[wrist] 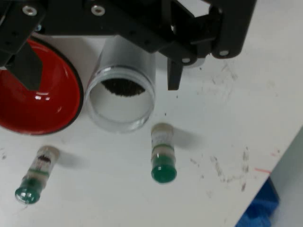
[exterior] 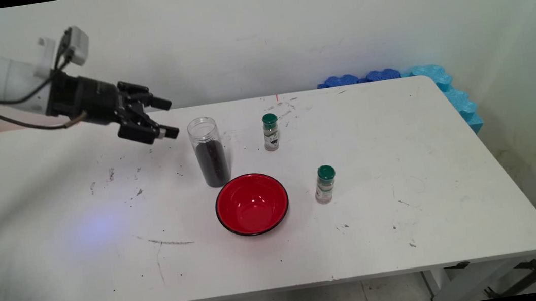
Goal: Pick up the black seasoning powder from the table
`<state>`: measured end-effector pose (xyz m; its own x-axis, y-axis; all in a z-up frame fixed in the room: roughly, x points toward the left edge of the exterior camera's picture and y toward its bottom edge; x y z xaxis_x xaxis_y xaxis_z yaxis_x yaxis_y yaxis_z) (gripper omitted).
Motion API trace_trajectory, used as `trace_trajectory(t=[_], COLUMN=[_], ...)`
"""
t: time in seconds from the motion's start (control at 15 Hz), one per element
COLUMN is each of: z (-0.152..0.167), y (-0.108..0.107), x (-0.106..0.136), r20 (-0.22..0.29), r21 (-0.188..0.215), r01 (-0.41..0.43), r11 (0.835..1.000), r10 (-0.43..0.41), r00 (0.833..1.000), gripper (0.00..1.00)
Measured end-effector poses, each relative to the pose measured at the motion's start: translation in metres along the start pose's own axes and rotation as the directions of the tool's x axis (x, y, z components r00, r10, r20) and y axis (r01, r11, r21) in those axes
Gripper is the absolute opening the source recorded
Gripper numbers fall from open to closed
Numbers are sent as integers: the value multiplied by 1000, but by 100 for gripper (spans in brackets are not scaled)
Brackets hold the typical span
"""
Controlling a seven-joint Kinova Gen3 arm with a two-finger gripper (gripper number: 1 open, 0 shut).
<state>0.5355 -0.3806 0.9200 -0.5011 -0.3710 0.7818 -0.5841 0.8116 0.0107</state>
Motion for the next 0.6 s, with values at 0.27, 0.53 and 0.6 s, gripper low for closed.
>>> trace_trajectory(t=[0.27,0.53,0.6], z=[13,26,28], y=[-3,-5,-6], x=[-23,-42,-45], r20=[24,44,46], r21=[-9,-14,-14], r01=[9,13,15], r11=[1000,1000,1000], r10=[-9,-13,-14], r00=[1000,999,999], gripper=[100,100,100])
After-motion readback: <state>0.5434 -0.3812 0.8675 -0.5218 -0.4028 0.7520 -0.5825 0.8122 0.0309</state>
